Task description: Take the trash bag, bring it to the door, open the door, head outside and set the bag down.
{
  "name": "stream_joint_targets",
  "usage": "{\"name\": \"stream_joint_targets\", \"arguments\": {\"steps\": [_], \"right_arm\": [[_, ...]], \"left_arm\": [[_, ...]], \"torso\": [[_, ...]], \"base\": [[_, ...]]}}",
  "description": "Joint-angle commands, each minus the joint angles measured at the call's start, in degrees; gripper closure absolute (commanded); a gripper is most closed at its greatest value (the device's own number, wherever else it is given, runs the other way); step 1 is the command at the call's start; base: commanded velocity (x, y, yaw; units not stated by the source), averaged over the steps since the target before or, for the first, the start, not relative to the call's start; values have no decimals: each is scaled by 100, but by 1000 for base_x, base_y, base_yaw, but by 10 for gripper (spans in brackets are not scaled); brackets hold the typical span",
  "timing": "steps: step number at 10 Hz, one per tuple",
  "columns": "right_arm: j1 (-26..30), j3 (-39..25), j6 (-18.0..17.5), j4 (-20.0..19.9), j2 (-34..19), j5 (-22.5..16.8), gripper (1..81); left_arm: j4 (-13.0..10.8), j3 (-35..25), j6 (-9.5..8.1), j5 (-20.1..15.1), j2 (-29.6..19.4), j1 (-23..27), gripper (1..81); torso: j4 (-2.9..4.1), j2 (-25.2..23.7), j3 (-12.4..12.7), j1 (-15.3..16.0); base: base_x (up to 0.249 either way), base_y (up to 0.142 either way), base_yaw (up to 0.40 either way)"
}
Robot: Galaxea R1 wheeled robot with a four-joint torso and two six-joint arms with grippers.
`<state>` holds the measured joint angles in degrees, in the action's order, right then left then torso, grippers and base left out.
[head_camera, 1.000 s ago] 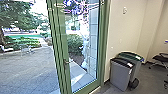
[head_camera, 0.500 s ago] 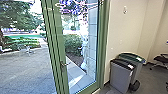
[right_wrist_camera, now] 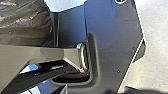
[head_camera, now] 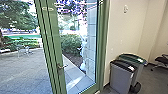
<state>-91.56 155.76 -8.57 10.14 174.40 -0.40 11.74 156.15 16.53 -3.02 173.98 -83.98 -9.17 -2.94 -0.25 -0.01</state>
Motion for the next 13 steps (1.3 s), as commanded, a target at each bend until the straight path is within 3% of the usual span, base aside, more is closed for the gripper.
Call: {"name": "stream_joint_targets", "arguments": {"steps": [1, 6, 13], "right_arm": [[274, -12, 13, 31, 36, -294, 10], [274, -12, 13, 31, 36, -294, 10], [274, -3, 13, 23, 45, -294, 10]], "left_arm": [[-49, -5, 43, -322, -4, 369, 811], [-49, -5, 43, -313, -4, 378, 811], [-49, -5, 43, -313, 5, 378, 811]], "torso": [[0, 0, 0, 1], [0, 0, 0, 1], [0, 0, 0, 1]], "base": [[135, 0, 0], [135, 0, 0], [136, -71, 0]]}}
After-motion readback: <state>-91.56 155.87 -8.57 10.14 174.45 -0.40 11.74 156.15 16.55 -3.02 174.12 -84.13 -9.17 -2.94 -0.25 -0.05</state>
